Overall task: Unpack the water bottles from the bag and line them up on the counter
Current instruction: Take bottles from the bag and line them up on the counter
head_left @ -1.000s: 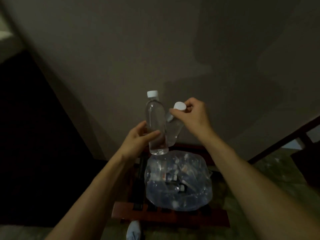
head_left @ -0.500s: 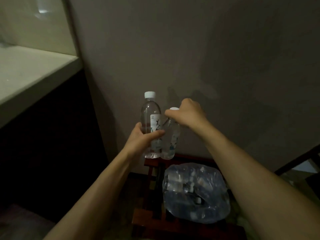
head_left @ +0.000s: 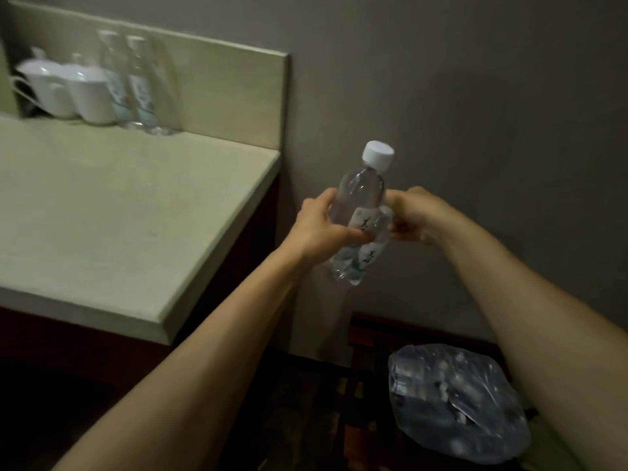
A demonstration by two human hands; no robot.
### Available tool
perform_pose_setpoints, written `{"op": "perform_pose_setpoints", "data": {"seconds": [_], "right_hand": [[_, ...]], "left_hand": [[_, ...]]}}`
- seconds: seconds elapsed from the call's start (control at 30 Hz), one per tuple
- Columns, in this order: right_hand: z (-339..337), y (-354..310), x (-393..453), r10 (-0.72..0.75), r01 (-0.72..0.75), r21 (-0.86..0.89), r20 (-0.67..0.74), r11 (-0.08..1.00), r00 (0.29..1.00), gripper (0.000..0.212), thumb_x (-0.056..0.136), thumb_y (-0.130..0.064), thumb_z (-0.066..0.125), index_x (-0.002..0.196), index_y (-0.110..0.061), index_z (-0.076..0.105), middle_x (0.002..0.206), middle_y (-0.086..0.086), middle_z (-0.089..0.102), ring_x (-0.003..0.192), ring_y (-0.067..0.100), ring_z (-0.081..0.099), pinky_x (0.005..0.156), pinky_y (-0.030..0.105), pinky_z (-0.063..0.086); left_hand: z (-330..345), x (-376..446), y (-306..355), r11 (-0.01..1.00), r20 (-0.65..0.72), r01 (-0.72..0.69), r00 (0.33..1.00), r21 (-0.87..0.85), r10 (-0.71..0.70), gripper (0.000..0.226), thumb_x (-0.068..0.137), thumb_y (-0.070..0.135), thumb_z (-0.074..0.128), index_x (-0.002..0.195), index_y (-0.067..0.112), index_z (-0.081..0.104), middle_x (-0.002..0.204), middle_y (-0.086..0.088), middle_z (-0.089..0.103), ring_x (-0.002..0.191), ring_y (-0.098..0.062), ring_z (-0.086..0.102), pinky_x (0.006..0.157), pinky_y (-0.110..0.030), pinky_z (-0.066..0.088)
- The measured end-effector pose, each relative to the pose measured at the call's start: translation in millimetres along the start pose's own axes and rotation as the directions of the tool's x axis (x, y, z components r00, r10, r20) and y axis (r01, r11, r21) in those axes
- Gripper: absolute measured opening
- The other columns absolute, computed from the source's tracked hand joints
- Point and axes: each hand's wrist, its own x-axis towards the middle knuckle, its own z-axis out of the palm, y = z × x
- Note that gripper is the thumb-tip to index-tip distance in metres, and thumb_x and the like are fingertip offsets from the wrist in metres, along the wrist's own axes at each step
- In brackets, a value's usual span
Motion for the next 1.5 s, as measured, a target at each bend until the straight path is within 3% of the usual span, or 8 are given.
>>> {"op": "perform_pose_setpoints", "data": {"seconds": [0.2,0.5,0.83,1.03,1.13,1.27,1.4,1.5], "right_hand": [[31,-84,-5,-0.199,0.194,-0.095,-0.051,0.976,0.979,0.035,0.076,-0.042,0.067,0.064,-0.013,0.050,0.029,-0.010,0.038,0.036,0.010,0.035,0.035,0.012,0.029],[104,-171,43,-0.231,0.232,-0.102,0.027,0.967,0.973,0.033,0.070,-0.042,0.064,0.087,-0.015,0.059,0.061,0.000,0.041,0.042,0.012,0.031,0.040,0.018,0.029],[177,-226,82,-0.279,0.286,-0.108,0.073,0.952,0.957,0.028,0.074,-0.044,0.063,0.083,-0.019,0.056,0.078,0.000,0.051,0.061,0.013,0.046,0.046,0.021,0.039],[191,-224,90,-0.340,0.323,-0.149,-0.107,0.934,0.934,0.037,0.078,-0.054,0.055,0.067,-0.018,0.053,0.058,-0.001,0.048,0.047,0.016,0.042,0.045,0.023,0.034],[194,-217,92,-0.332,0.293,-0.198,-0.210,0.935,0.920,0.056,0.077,-0.071,0.046,0.080,-0.018,0.062,0.067,0.000,0.054,0.058,0.019,0.051,0.055,0.028,0.040],[203,-199,86,-0.287,0.268,-0.105,-0.291,0.958,0.913,0.083,0.074,-0.088,0.029,0.093,-0.016,0.066,0.076,0.002,0.064,0.063,0.020,0.062,0.055,0.029,0.050],[214,-153,75,-0.331,0.354,0.077,-0.215,0.932,0.919,0.065,0.085,-0.076,0.036,0.091,-0.013,0.052,0.064,0.001,0.054,0.048,0.012,0.053,0.043,0.024,0.044],[225,-120,68,-0.347,0.356,0.034,-0.156,0.934,0.925,0.046,0.083,-0.061,0.059,0.102,-0.019,0.056,0.077,-0.002,0.064,0.062,0.014,0.062,0.051,0.029,0.049]], "left_hand": [[-77,10,33,0.998,-0.030,-0.056,0.998,0.002,0.056,0.053,0.070,0.003,0.082,0.115,0.017,0.058,0.092,0.009,0.066,0.079,0.002,0.063,0.059,-0.008,0.052],[-184,41,11,1.000,-0.092,-0.020,0.996,-0.005,0.020,0.058,0.075,-0.003,0.076,0.123,0.024,0.056,0.097,0.007,0.063,0.084,-0.003,0.063,0.066,-0.018,0.050],[-269,81,-29,1.000,-0.139,0.013,0.990,0.000,-0.013,0.061,0.073,-0.009,0.075,0.126,0.017,0.057,0.116,-0.013,0.064,0.096,-0.017,0.067,0.075,-0.024,0.054],[-285,99,-37,1.000,-0.088,0.025,0.996,-0.008,-0.026,0.060,0.075,-0.005,0.075,0.126,0.021,0.056,0.113,-0.011,0.063,0.096,-0.019,0.067,0.076,-0.027,0.054],[-286,107,-40,1.000,-0.039,0.006,0.999,-0.007,-0.006,0.062,0.075,-0.003,0.076,0.128,0.023,0.054,0.113,-0.008,0.064,0.095,-0.017,0.067,0.074,-0.024,0.053],[-288,111,-45,0.997,0.016,-0.034,0.999,0.062,0.033,0.060,0.077,0.005,0.076,0.128,0.025,0.050,0.113,-0.001,0.063,0.097,-0.014,0.065,0.086,-0.036,0.056],[-295,117,-58,0.953,-0.008,-0.062,0.998,0.298,0.068,0.077,0.069,0.037,0.085,0.135,0.020,0.047,0.117,0.000,0.062,0.098,-0.016,0.065,0.085,-0.039,0.057],[-298,118,-68,0.867,-0.068,0.016,0.997,0.499,0.020,0.092,0.062,0.056,0.084,0.136,0.018,0.045,0.124,-0.006,0.059,0.107,-0.024,0.060,0.090,-0.045,0.054]]}}
